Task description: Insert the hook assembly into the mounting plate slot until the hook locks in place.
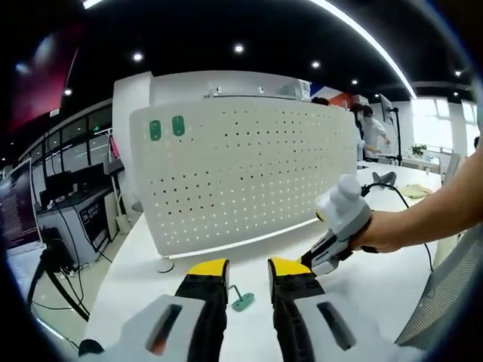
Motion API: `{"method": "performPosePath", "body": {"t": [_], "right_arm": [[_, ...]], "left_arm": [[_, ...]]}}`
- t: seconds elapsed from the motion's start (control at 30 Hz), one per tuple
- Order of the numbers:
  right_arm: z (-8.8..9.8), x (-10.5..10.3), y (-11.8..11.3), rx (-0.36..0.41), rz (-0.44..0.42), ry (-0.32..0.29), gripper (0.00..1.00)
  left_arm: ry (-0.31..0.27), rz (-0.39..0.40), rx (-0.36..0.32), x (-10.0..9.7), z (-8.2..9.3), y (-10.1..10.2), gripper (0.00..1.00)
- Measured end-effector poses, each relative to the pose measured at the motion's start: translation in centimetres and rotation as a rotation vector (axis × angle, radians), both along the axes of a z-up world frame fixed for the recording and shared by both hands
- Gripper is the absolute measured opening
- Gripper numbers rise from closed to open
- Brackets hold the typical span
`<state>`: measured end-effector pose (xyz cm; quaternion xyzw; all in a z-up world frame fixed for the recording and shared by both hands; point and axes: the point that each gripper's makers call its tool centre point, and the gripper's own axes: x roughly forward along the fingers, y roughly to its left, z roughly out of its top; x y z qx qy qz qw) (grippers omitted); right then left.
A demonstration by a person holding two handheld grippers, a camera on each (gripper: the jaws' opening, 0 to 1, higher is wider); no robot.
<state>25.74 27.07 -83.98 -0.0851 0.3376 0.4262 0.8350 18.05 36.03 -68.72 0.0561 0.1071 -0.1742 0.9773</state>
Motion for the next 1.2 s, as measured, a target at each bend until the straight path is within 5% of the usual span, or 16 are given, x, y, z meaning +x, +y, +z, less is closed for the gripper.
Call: {"method": "performPosePath", "body": {"t": [0.57,1.0,1.2], "right_arm": [[1.0,-0.9,-0.8,-0.047,0.057,-0.081,0.0],[0.7,-3.6,-0.9,-0.171,0.2,-0.187,0.0],[0.2,-4.8,-0.5,-0.185,0.226,-0.188,0.0]], "left_arm": [[0.001,-0.021,0.006,0.0,-0.1,-0.7,0.21],[-0.004,-0.035,0.009,-0.3,0.1,-1.3,0.21],[-0.008,-0.039,0.009,-0.4,0.3,-1.4,0.21]]}}
